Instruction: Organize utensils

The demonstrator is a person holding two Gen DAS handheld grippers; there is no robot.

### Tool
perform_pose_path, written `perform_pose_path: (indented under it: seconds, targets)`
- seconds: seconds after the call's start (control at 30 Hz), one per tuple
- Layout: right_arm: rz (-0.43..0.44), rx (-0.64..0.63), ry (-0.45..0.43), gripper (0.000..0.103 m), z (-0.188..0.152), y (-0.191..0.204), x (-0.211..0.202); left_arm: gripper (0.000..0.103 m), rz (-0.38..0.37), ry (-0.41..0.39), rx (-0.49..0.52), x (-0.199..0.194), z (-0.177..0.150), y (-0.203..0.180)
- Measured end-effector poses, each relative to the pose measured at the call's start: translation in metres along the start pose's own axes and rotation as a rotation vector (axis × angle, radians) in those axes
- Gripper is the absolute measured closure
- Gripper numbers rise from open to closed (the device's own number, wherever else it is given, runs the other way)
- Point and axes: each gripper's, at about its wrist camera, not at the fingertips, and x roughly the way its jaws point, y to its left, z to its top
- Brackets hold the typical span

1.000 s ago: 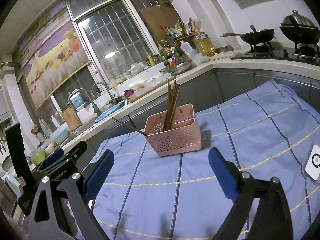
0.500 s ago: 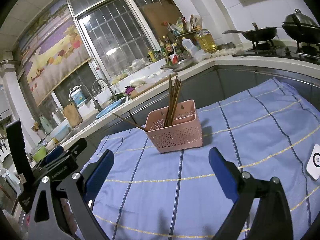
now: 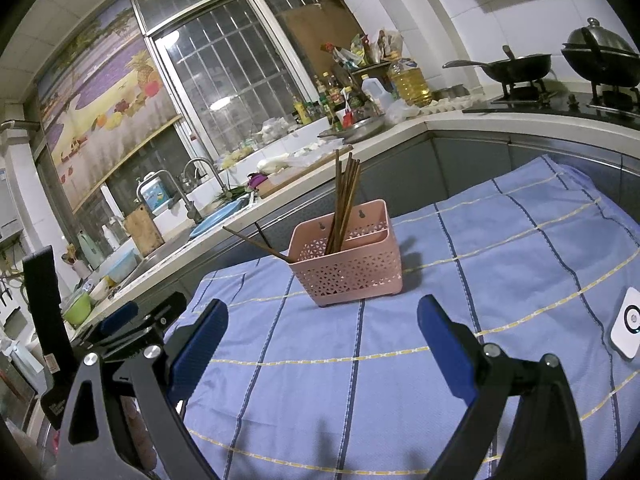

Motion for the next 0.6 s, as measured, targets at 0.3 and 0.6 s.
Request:
perform_pose_path:
  seconds: [0.3,0.6]
  targets:
    - [0.014,-0.009,-0.007,0.009,0.0,-0.001,-0.003,0.006,0.001,-0.038,-0.011,-0.011,0.001,-0.001]
    - [0.017,-0.048,0.003,0.009,0.004,0.008,-0.003,0.006,-0.035,-0.074,-0.043,-0.023,0.004,0.005]
